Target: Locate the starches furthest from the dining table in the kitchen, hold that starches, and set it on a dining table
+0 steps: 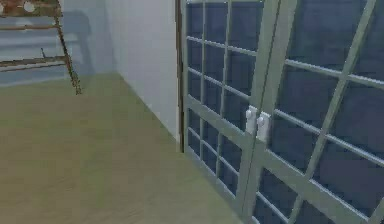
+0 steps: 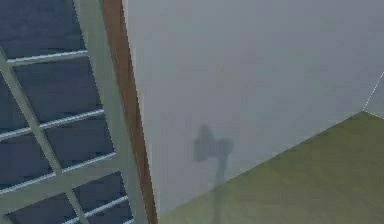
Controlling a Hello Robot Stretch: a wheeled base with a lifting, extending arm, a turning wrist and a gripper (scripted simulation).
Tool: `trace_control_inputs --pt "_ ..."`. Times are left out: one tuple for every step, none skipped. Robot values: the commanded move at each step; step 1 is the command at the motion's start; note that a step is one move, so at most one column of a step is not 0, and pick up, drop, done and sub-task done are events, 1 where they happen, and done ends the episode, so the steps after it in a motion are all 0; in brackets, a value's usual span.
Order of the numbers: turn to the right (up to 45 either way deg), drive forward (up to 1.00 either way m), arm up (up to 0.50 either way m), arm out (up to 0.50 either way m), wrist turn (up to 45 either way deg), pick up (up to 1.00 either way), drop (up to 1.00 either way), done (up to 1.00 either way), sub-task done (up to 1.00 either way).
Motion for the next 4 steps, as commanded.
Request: trace_control_inputs --pt "-45.0 0.00 0.00 0.00 0.0 0.00 0.00 0.00 0.00" --pt "-45.0 0.00 0.00 0.00 0.0 0.00 0.00 0.00 0.00" --pt "-6.0 0.00 0.00 0.00 0.0 0.00 0.00 0.00 0.00" --pt "0.0 0.55 0.00 0.00 0.0 0.00 0.00 0.00 0.00"
